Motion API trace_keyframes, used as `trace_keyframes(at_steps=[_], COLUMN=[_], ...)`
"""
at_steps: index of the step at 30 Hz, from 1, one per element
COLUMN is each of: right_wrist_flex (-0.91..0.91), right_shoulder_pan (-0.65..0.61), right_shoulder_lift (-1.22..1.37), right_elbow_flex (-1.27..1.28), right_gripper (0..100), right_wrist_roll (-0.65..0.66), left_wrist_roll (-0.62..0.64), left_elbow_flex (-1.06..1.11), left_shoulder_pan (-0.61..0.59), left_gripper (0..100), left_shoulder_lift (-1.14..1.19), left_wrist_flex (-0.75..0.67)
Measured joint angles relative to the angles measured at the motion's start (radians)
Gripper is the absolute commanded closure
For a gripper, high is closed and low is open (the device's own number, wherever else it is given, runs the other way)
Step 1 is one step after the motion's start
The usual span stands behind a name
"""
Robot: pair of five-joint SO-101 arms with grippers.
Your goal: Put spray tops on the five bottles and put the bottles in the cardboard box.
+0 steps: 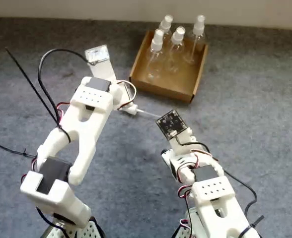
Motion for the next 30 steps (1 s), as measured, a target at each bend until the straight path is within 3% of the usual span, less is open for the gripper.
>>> trace_keyframes(at_steps=[3, 7, 14, 30], right_wrist_flex=[-0.002, -0.002, -0.002, -0.002], right_shoulder_pan=[0.000, 0.000, 0.000, 0.000], right_shoulder_lift=[0.000, 0.000, 0.000, 0.000], right_elbow_flex=[0.000, 0.000, 0.000, 0.000], right_gripper=[99.5, 99.5, 99.5, 99.5], right_wrist_roll=[0.000, 0.000, 0.000, 0.000], left_wrist_roll=[0.130, 0.198, 0.215, 0.230], left_elbow_flex=[-0.008, -0.011, -0.011, -0.052], left_shoulder_pan=[0.018, 0.038, 0.034, 0.034], left_gripper=[83, 83, 83, 84], left_shoulder_lift=[0.040, 0.080, 0.152, 0.321], left_wrist_flex=[-0.037, -0.117, -0.233, -0.250])
